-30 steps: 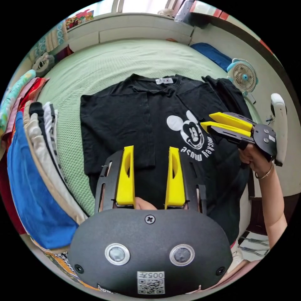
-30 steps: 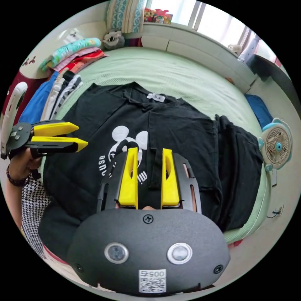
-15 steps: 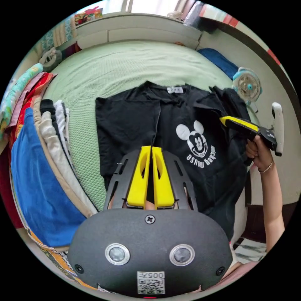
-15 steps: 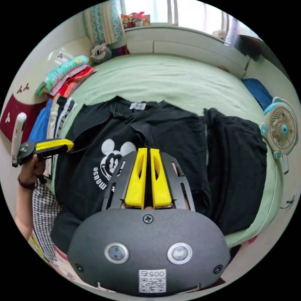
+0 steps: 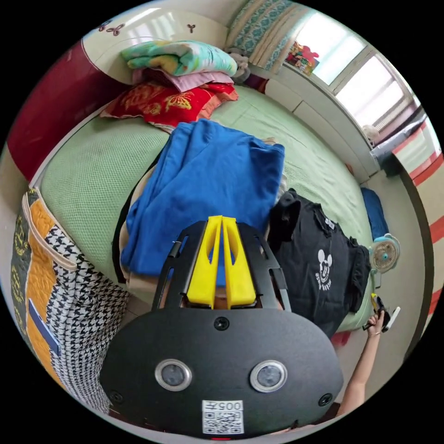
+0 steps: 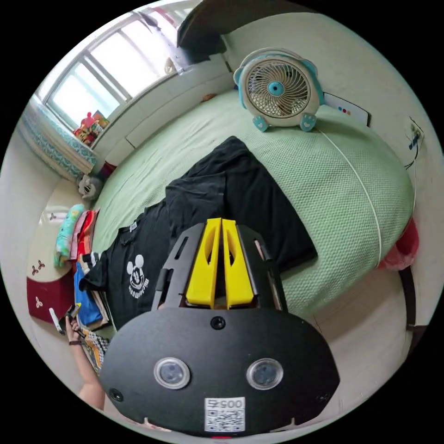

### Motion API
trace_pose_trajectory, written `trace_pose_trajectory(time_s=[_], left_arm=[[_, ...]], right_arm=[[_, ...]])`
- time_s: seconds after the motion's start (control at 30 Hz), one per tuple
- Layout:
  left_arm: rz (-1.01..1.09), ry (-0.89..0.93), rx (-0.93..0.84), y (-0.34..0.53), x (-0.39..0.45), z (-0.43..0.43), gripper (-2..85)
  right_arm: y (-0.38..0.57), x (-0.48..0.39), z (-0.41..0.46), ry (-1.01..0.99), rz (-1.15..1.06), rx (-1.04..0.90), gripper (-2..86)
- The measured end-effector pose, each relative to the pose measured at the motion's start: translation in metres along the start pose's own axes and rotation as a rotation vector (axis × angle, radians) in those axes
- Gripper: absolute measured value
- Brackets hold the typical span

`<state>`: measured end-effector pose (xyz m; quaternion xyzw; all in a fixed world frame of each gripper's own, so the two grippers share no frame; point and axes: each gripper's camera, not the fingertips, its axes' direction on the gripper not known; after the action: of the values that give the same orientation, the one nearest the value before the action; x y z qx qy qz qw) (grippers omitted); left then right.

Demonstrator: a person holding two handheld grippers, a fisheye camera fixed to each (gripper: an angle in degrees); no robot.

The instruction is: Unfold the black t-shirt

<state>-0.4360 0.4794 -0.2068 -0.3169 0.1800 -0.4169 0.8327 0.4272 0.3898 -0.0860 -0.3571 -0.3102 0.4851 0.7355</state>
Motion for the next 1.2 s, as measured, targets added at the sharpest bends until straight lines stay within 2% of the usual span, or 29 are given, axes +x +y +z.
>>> trace_pose_trajectory(time_s=[0.1, 0.23, 0.37, 0.43, 0.57, 0.67, 0.7, 0.9, 1.0, 1.2], left_arm=[[0.117, -0.006, -0.015, 0.027, 0.034, -0.002, -0.7], [0.338, 0.090, -0.104, 0.083, 0.110, 0.011, -0.7], [0.448, 0.180, -0.269, 0.152, 0.168, 0.045, -0.6], [0.484, 0.171, -0.295, 0.176, 0.183, 0.059, -0.5], [0.483, -0.038, -0.277, 0.205, 0.197, 0.083, -0.4], [0.474, -0.028, -0.335, 0.209, 0.201, 0.097, -0.4], [0.461, -0.028, -0.343, 0.209, 0.200, 0.099, -0.4], [0.317, 0.040, -0.331, 0.219, 0.184, 0.104, -0.4], [0.301, 0.077, -0.287, 0.229, 0.183, 0.100, -0.3], [0.342, -0.008, -0.218, 0.254, 0.202, 0.096, -0.4]], right_arm=[[0.030, -0.038, -0.006, -0.001, -0.119, 0.000, -0.9], [0.084, -0.113, 0.001, -0.009, -0.240, -0.065, -0.9], [0.162, -0.191, 0.033, 0.006, -0.277, -0.224, -0.9], [0.191, -0.212, 0.049, 0.021, -0.287, -0.285, -1.0], [0.240, -0.240, 0.071, 0.093, -0.346, -0.277, -1.0], [0.257, -0.246, 0.083, 0.181, -0.346, -0.291, -1.0], [0.259, -0.250, 0.081, 0.209, -0.354, -0.244, -1.0], [0.275, -0.260, 0.083, 0.246, -0.426, -0.197, -1.2], [0.280, -0.257, 0.080, 0.220, -0.436, -0.182, -1.3], [0.280, -0.239, 0.071, 0.117, -0.377, -0.171, -1.3]])
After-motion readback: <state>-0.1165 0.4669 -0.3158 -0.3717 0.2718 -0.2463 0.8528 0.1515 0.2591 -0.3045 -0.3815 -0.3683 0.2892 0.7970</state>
